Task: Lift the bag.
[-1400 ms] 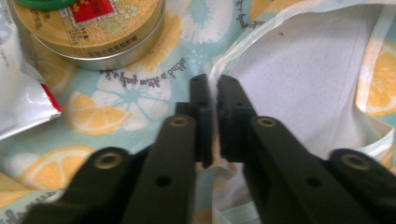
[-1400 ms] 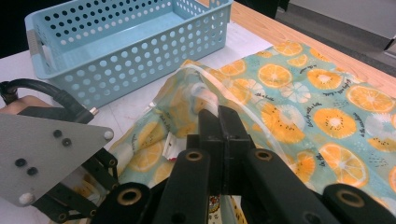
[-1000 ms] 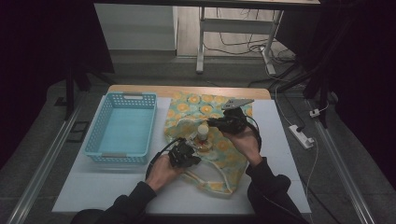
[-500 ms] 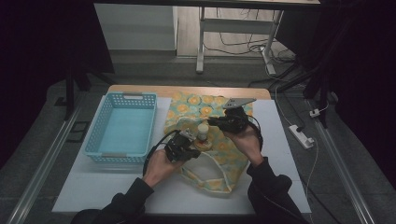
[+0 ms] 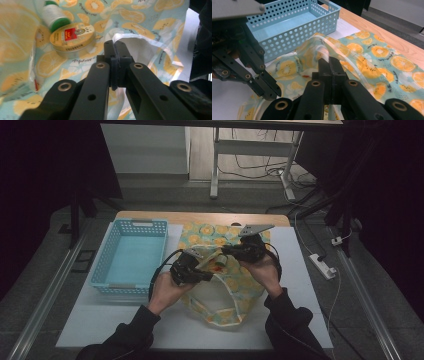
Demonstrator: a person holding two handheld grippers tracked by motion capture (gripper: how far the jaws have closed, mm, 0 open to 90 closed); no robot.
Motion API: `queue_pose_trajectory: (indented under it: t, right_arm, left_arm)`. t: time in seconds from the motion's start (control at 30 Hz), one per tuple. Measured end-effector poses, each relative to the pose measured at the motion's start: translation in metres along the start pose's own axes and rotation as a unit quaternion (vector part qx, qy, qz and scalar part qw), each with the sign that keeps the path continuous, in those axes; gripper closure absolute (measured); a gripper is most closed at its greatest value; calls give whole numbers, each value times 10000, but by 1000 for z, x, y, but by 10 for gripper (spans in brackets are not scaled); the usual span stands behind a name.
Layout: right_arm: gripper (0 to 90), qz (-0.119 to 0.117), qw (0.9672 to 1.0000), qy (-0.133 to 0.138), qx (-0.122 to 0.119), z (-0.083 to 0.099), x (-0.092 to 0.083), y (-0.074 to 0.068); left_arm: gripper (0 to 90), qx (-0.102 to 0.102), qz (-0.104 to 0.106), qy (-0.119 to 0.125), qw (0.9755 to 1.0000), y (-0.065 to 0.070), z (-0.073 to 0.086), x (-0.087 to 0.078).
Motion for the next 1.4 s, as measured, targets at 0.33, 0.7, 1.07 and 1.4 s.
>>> queue_pose_trajectory:
  t: [0.33,0.7,1.07,1.4]
  right_arm:
    - [900,-82,10000,-28,-4,-8,0,-3]
    - [900,-71,9999,-36,-78,-26,-7,-4]
    - [900,-52,9999,52,-118,-43,-15,-1]
    - [900,-4,9996,141,-250,-59,-25,-3]
  left_arm:
    - [896,-87,-5,26,10000,-6,-13,-17]
    - [895,-100,53,183,9998,-15,-41,-42]
    - [896,-88,107,418,9990,-23,-71,-64]
    - [896,-103,139,702,9974,-27,-86,-78]
Point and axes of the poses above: each handheld gripper's, and its own axes: x roughly forward along the jaws, z roughly out of its underside, y roughly to its right, the point moved 1 cm from there along x, roughly forward along the jaws, and after that the axes turned 4 degrees about y, right-handed, at the moved point
